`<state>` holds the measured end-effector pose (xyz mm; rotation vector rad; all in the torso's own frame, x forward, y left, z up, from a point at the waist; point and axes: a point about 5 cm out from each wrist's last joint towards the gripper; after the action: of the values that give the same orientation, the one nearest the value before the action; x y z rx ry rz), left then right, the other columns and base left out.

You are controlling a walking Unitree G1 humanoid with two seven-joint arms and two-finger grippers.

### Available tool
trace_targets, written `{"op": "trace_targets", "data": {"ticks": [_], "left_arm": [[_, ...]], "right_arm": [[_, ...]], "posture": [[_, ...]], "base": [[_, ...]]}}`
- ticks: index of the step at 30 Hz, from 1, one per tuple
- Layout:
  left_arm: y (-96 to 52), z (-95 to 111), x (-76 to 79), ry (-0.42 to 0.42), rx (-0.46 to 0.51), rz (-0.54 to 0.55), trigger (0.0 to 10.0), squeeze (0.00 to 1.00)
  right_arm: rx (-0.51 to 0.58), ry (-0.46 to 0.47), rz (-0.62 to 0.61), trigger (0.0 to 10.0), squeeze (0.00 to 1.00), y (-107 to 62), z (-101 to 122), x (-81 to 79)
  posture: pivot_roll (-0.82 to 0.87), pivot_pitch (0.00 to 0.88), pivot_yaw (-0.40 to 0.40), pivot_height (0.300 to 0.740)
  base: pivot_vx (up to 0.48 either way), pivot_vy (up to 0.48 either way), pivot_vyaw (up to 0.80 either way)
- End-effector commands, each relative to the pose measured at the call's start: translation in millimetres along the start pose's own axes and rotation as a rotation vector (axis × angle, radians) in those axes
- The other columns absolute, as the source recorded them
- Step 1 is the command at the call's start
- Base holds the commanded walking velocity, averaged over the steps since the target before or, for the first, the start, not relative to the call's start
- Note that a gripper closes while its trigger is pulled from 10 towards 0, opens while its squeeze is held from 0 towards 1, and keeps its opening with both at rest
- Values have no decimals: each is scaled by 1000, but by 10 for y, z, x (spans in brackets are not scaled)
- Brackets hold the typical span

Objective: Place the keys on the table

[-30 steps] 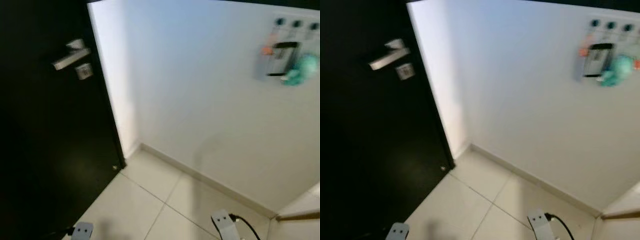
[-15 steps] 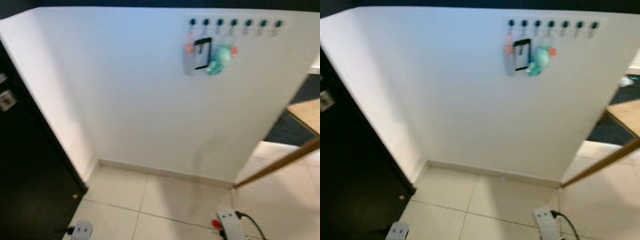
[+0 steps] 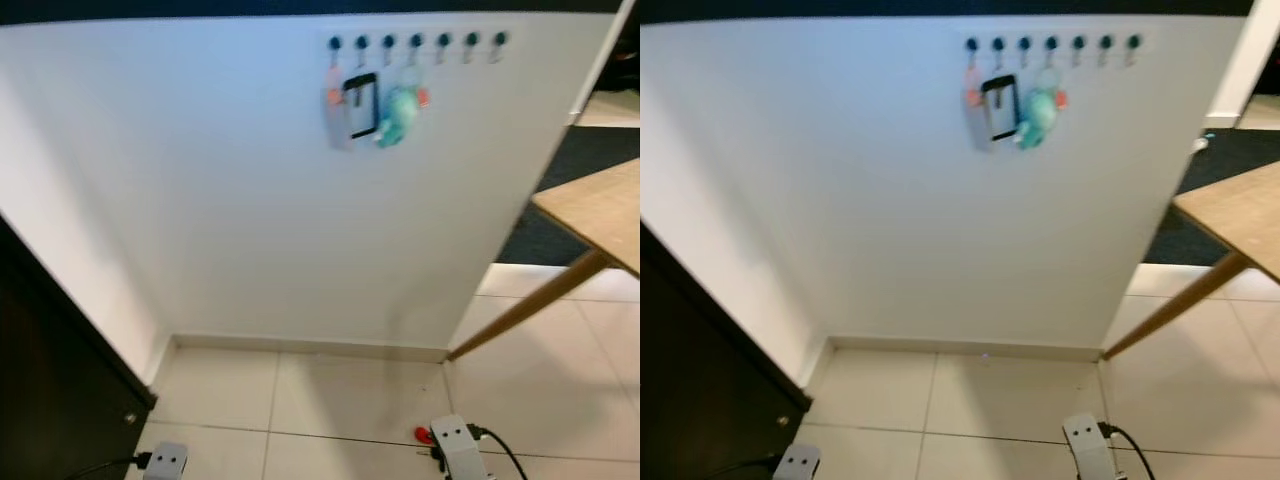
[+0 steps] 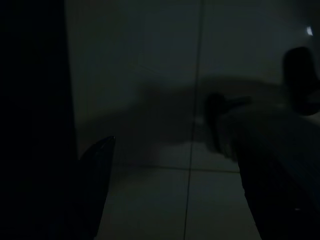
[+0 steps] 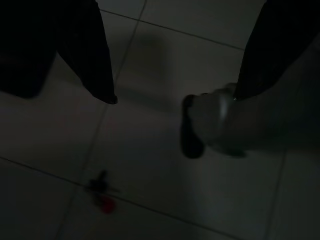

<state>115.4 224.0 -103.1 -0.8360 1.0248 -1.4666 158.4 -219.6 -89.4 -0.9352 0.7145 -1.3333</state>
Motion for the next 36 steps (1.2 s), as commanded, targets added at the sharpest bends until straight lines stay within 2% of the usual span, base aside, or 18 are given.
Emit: {"op": "trace_targets", "data": {"ticks": [1, 16, 31, 36], "left_arm": [[1, 23, -9, 6, 5, 0, 10000, 0], [4, 16, 14, 8, 1, -15, 10000, 0], [10, 28, 32, 12, 3, -16, 10000, 0], [11, 37, 30, 8, 5, -11, 10000, 0]], "right_arm": [[14, 4, 2, 10000, 0, 2, 21, -6], [14, 1, 1, 10000, 0, 4, 32, -5], [23, -8, -14, 10000, 0, 0, 58, 36], [47, -6, -29, 10000, 0, -3, 116, 85]], "posture": [[-82, 26, 81, 740], [-82, 25, 79, 740], [-88, 20, 73, 740], [-87, 16, 70, 740]], "base": [[277, 0, 0], [294, 0, 0], [249, 0, -763], [0, 0, 0]]}}
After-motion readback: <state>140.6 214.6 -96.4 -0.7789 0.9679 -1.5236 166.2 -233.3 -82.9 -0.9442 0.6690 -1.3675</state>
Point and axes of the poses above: a point about 5 cm out from each wrist's last joint towards the gripper, its own y axis pointing out of the wrist towards the gripper, its own z axis along the axis of the wrist's last joint, x = y × z, and after that the axes turned 4 degrees about y, right-handed
